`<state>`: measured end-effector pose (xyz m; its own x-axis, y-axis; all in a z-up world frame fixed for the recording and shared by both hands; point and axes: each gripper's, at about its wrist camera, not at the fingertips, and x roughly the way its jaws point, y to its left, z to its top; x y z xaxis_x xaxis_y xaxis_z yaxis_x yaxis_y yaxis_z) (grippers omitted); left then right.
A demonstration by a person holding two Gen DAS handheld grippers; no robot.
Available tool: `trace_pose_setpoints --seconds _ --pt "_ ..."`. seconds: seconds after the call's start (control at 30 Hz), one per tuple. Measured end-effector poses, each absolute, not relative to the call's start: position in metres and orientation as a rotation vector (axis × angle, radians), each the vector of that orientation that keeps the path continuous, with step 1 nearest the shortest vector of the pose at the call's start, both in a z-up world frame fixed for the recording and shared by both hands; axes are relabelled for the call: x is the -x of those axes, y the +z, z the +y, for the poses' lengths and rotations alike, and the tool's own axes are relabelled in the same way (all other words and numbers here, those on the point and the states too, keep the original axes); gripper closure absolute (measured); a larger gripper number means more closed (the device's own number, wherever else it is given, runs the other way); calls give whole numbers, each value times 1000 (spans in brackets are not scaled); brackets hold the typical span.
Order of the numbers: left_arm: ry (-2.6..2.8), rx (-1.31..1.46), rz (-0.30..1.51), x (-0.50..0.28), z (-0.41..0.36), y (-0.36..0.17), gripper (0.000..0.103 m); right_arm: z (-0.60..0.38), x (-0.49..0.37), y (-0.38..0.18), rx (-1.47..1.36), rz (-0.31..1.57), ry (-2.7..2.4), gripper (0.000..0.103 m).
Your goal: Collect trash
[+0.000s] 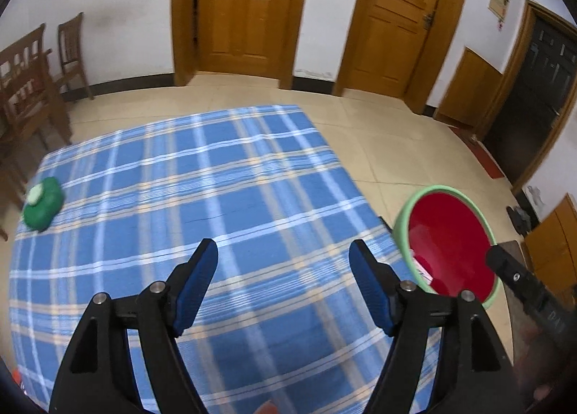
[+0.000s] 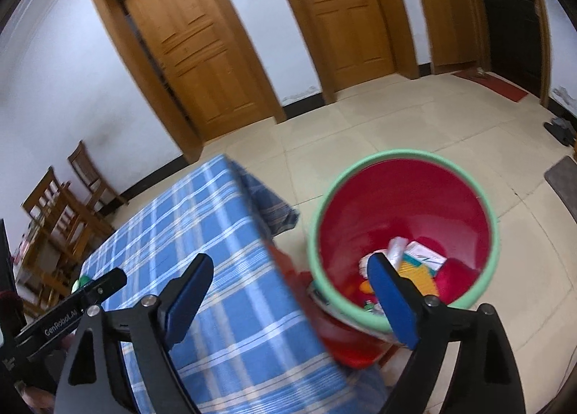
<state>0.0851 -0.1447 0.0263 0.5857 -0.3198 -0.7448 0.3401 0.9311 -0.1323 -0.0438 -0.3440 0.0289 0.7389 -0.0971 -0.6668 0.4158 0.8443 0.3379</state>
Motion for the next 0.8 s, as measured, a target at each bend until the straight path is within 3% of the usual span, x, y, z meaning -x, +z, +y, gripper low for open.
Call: trace_pose_setpoints --seconds 0.8 --pt "-166 12 820 -58 -65 33 28 -275 38 36 -399 693 -146 10"
